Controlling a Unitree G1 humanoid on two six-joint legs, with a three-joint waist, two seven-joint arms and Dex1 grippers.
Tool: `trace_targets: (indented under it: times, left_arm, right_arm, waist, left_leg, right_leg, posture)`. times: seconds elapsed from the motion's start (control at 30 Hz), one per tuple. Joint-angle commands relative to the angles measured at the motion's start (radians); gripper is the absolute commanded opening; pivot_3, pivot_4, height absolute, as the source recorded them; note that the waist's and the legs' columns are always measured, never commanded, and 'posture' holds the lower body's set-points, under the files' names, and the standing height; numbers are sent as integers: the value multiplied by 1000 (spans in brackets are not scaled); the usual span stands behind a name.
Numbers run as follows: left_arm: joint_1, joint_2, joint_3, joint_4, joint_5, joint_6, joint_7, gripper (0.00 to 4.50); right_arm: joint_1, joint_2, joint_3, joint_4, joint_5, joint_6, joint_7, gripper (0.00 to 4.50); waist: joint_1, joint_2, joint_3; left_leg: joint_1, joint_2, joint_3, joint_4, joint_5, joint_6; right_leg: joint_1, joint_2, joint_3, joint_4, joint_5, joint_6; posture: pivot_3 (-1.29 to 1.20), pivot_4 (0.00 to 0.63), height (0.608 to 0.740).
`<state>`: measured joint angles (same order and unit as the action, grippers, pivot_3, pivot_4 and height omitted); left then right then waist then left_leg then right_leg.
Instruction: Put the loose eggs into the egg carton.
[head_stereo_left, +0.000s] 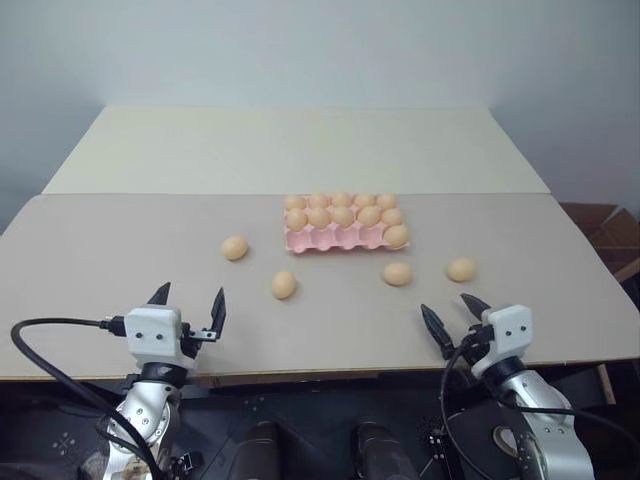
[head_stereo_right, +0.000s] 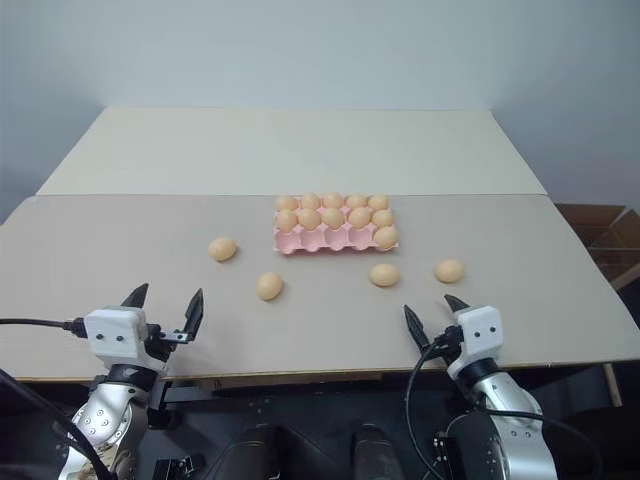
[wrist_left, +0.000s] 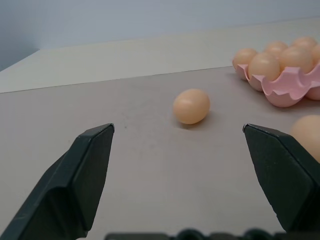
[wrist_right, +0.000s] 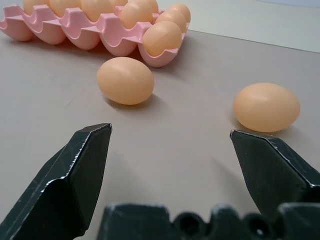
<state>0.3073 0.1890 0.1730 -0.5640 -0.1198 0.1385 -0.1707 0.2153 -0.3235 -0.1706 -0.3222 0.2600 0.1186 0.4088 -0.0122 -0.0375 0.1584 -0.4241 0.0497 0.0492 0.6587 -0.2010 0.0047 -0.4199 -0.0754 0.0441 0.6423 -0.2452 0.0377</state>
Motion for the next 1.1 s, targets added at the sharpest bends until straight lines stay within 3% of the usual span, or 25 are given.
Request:
trace_targets:
  times: [0.03,0.37,0.6,0.7,0.9,1.1]
  left_arm:
    - [-39,10,-1,44,12,-32,-4,4474]
    - [-64,103,5,20,-41,-47,-118,4474]
    - [-107,235,45,-55,-260,62,-296,4474]
    - [-145,317,53,-57,-322,116,-371,4474]
    - [-190,405,20,-55,-374,164,-467,4474]
    - [-225,414,-11,-50,-382,179,-490,4474]
  right_arm:
    - [-19,-10,-19,-41,21,13,-4,4500]
    - [62,7,-4,-188,20,29,-22,4500]
    - [70,3,103,-266,-21,40,-8,4500]
    - [35,-30,161,-315,-94,201,-64,4500]
    - [-24,16,174,-431,-74,406,-164,4500]
    - [-121,31,202,-466,-109,574,-237,4500]
  waist:
    - [0,0,0]
    - [-1,0,0]
    - [-2,0,0]
    - [-2,1,0]
    - [-1,1,0]
    - [-1,1,0]
  left_leg:
    - [0,0,0,0,0,0]
    - [0,0,0,0,0,0]
    - [0,1,0,0,0,0]
    - [1,1,1,0,0,0]
    - [0,1,1,0,0,0]
    - [0,1,1,0,0,0]
  right_leg:
    - [0,0,0,0,0,0]
    - [0,0,0,0,3,1]
    - [-1,0,0,1,1,-2]
    - [0,0,0,1,1,-2]
    - [-1,0,0,1,2,-3]
    - [-1,0,-1,1,2,-3]
  posture:
    - [0,150,740]
    - [0,150,740]
    - [0,150,740]
    - [0,150,740]
    - [0,150,740]
    - [0,150,740]
